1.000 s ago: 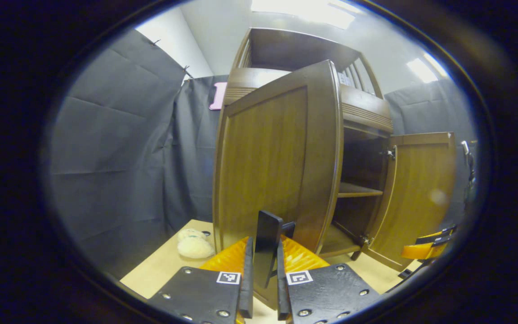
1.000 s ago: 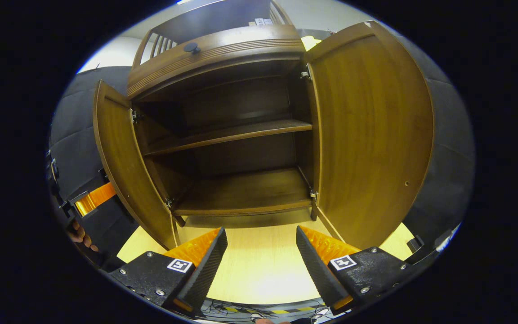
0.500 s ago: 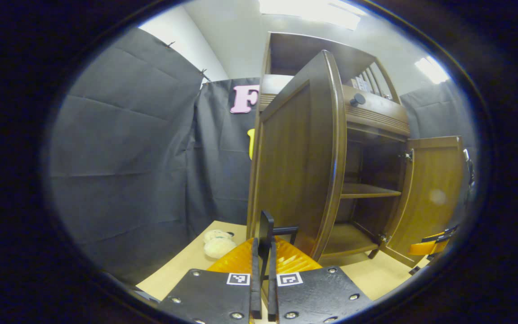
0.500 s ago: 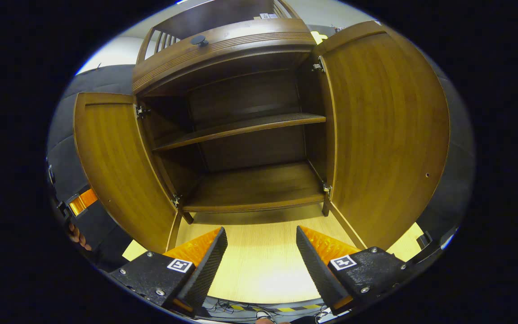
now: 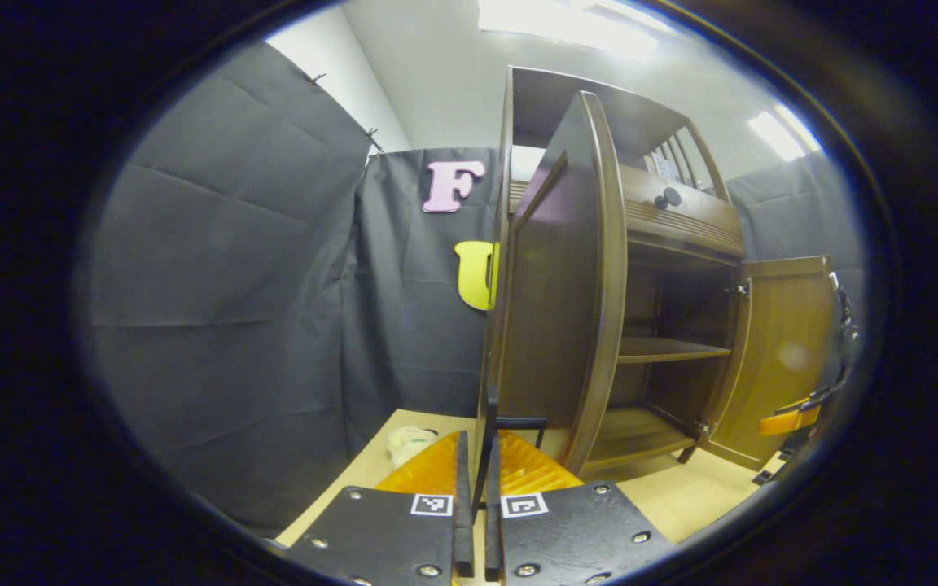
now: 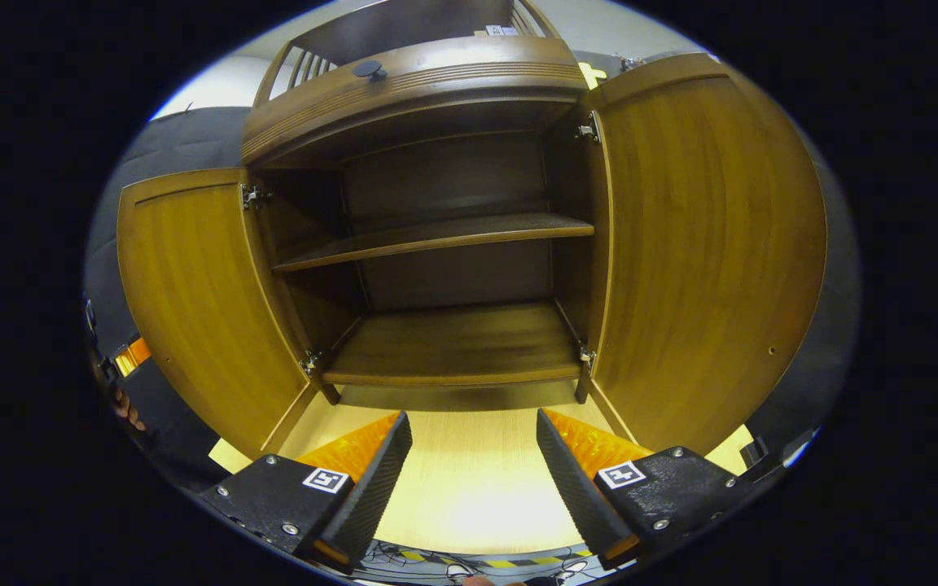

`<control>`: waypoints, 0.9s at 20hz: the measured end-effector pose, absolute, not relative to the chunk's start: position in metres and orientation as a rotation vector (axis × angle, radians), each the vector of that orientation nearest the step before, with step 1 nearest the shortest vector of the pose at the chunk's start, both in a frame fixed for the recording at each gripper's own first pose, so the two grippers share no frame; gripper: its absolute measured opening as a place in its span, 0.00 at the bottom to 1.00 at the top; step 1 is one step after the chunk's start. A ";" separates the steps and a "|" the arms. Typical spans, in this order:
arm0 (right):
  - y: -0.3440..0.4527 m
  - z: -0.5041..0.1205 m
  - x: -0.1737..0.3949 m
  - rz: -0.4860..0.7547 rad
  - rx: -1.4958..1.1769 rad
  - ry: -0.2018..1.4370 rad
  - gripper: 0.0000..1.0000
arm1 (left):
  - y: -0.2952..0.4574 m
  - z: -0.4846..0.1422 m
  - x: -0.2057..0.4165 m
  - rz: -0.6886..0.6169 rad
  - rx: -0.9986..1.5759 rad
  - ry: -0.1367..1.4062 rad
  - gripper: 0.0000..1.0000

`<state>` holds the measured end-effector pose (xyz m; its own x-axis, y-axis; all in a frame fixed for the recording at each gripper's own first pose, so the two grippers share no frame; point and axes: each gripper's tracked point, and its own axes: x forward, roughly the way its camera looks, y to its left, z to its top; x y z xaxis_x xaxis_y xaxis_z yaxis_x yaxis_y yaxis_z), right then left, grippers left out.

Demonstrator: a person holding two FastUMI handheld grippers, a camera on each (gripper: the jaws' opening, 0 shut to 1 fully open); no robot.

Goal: Open the right door of the double-door shoe cabinet with the right hand, and open the left door with the left hand.

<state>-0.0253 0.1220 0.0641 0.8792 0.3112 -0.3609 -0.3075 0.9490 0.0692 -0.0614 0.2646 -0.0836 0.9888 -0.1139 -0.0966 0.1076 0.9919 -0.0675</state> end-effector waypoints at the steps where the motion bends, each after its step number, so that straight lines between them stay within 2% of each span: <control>1: 0.121 0.065 -0.022 0.320 0.004 0.376 0.92 | 0.270 -0.083 -0.061 -0.126 -0.054 0.097 0.14; 9: 0.111 0.068 -0.016 0.282 0.018 0.360 0.95 | 0.285 -0.085 -0.065 -0.126 0.006 0.112 0.14; 10: 0.109 0.068 -0.016 0.277 0.022 0.358 0.92 | 0.287 -0.084 -0.069 -0.108 0.015 0.114 0.00; 13: 0.102 0.069 -0.013 0.261 0.034 0.351 0.92 | 0.299 -0.083 -0.089 -0.041 -0.005 0.132 0.00; 14: 0.099 0.070 -0.012 0.257 0.033 0.346 0.95 | 0.303 -0.079 -0.091 -0.016 -0.021 0.132 0.14; 16: 0.093 0.072 -0.011 0.254 0.026 0.332 0.95 | 0.306 -0.073 -0.097 0.038 -0.038 0.131 0.13; 17: 0.090 0.073 -0.009 0.256 0.021 0.323 0.95 | 0.309 -0.070 -0.105 0.070 -0.034 0.130 0.00; 18: 0.086 0.075 -0.009 0.258 0.016 0.312 0.95 | 0.307 -0.064 -0.115 0.095 -0.030 0.124 0.13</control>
<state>-0.0086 0.0862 0.0753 0.9191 0.2533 -0.3018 -0.2483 0.9671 0.0554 -0.1153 0.3070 -0.0640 0.9879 0.0923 -0.1249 -0.0960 0.9951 -0.0243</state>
